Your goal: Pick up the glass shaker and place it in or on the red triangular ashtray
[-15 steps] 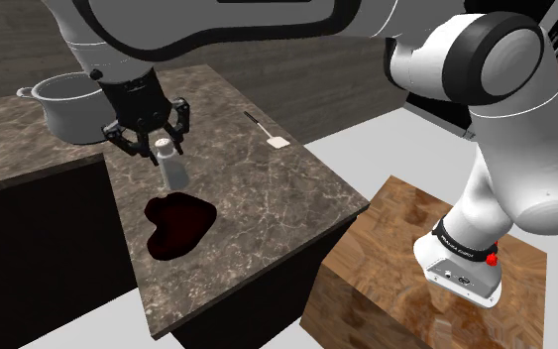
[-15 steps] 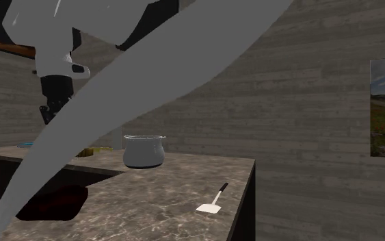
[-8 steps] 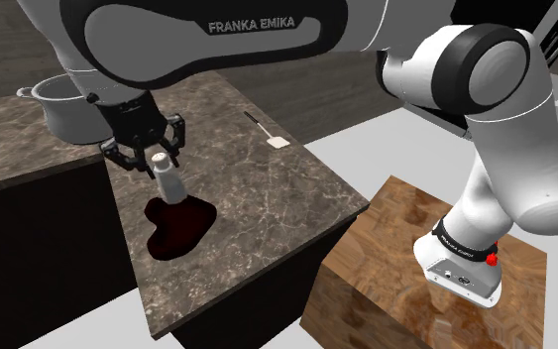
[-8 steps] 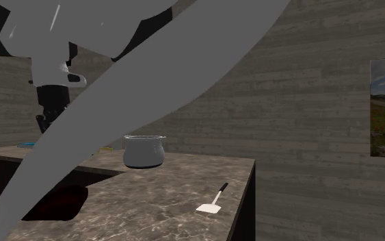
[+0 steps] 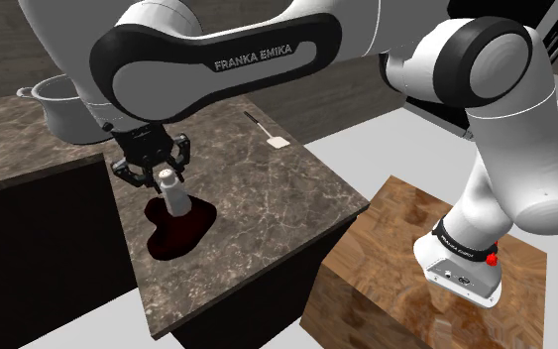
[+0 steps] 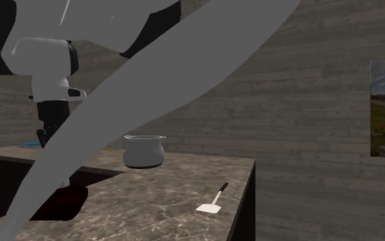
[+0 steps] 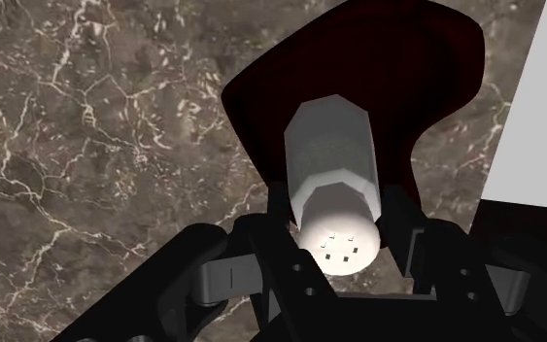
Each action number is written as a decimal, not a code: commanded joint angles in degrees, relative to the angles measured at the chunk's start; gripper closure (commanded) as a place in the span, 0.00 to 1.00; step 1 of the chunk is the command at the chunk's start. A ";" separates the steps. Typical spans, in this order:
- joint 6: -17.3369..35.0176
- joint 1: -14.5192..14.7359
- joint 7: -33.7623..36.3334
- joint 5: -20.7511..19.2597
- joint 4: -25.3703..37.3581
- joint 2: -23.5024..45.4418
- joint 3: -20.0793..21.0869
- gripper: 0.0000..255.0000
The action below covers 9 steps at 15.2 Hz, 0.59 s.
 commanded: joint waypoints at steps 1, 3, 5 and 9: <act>1.45 -0.19 0.31 -0.10 -1.34 0.14 -0.03 1.00; 2.92 -0.45 0.59 -0.19 -2.82 0.20 -0.07 1.00; 3.70 -0.58 0.74 -0.24 -3.59 0.25 -0.09 1.00; 3.69 -0.58 0.74 -0.25 -3.57 0.27 -0.10 1.00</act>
